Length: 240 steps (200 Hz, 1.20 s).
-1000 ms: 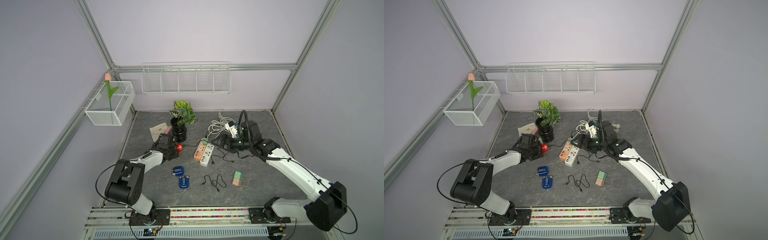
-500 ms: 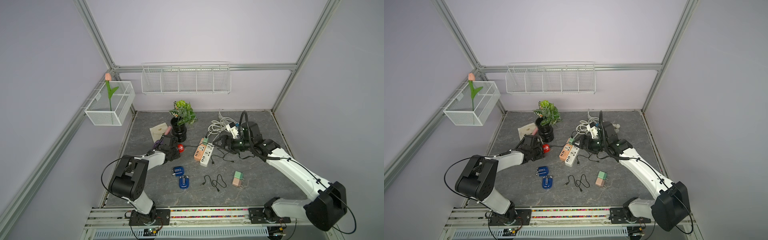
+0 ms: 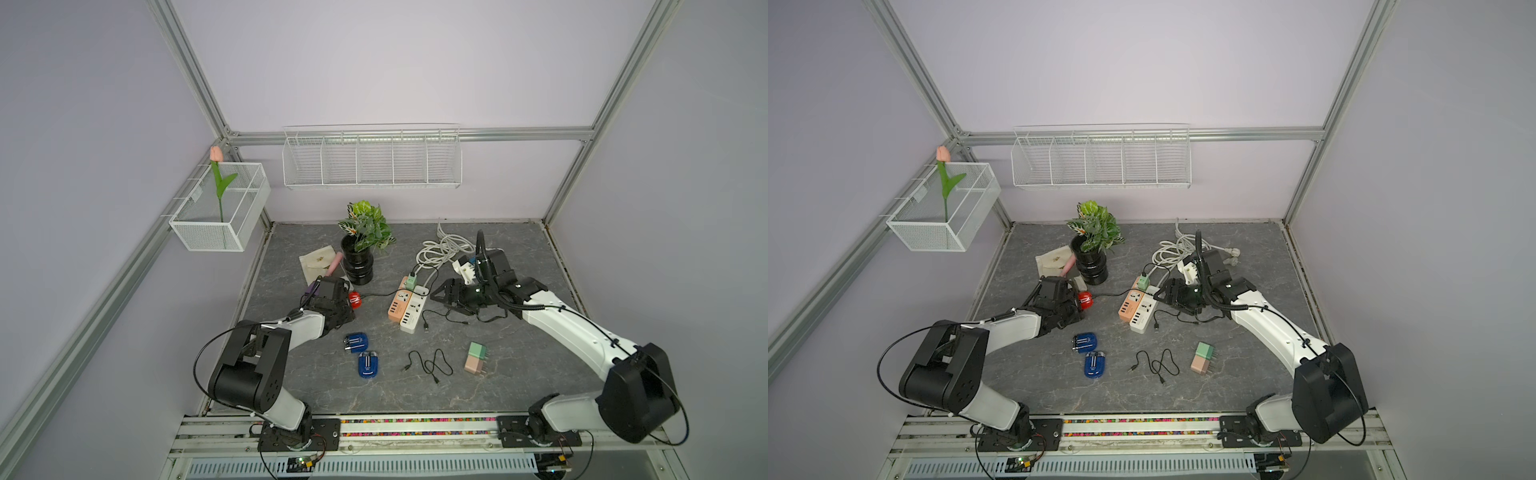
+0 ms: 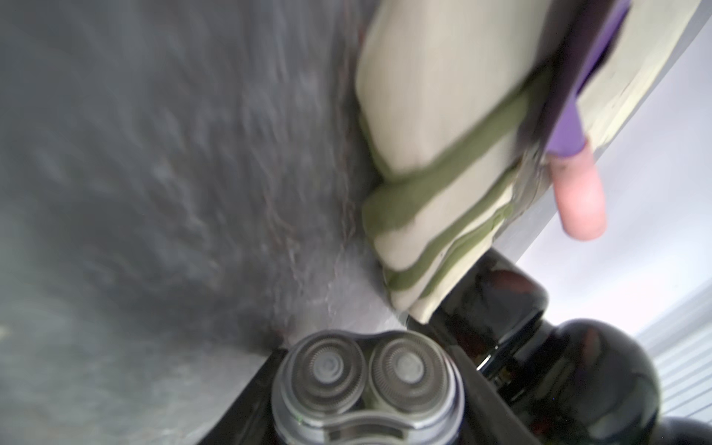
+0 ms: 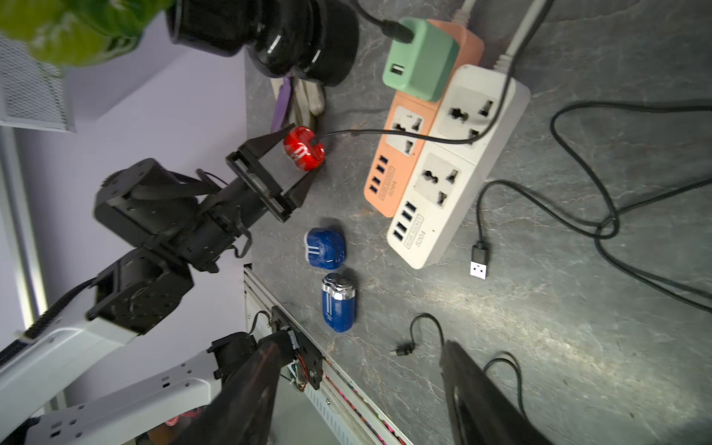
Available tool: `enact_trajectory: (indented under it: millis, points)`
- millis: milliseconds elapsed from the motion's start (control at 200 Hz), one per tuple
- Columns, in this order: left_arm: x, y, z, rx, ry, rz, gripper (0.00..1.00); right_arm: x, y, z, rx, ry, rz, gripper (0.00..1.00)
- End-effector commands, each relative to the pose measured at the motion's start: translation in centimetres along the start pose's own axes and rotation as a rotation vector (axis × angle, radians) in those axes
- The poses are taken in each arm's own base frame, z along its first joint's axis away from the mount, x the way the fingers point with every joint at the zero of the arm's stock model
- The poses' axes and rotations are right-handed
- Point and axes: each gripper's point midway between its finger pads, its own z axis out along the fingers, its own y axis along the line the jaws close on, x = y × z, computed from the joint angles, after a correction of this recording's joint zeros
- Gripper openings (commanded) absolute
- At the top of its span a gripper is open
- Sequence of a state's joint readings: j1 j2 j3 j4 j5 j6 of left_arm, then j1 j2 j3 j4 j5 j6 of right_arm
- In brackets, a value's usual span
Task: Charge the electric shaver
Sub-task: Place the electric shaver at the center of the board.
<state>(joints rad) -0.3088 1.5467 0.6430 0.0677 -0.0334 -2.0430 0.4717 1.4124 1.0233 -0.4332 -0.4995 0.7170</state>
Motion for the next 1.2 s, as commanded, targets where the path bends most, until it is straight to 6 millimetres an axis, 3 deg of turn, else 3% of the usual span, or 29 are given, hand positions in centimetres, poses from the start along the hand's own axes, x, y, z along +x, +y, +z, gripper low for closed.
enact_trajectory:
  millis: [0,160,255,390,790,980,1195]
  points:
    - [-1.9,1.9,-0.4,-0.043,-0.082,-0.486,0.02,0.4,-2.5,0.3,0.111,0.013,0.025,0.67]
    - [-2.8,2.7,-0.4,-0.042,-0.103,-0.501,0.21,-1.0,-4.8,0.4,0.215,-0.027,0.098,0.63]
    - [-3.7,3.0,-0.6,-0.033,-0.126,-0.503,0.28,-2.8,-6.0,0.2,0.263,-0.061,0.177,0.56]
    - [-4.1,3.1,-0.9,-0.029,-0.13,-0.485,0.42,-5.7,-7.1,0.2,0.322,-0.124,0.278,0.56]
    - [-3.7,2.7,-2.6,-0.016,-0.086,-0.423,0.87,-13.4,-9.1,5.9,0.441,-0.153,0.448,0.63]
    - [-3.6,2.5,-4.0,-0.007,-0.073,-0.381,0.93,-15.1,-9.7,8.1,0.456,-0.152,0.499,0.64]
    - [-2.5,1.9,-5.8,-0.024,-0.029,-0.305,0.92,-14.4,-10.5,11.2,0.502,-0.102,0.511,0.56]
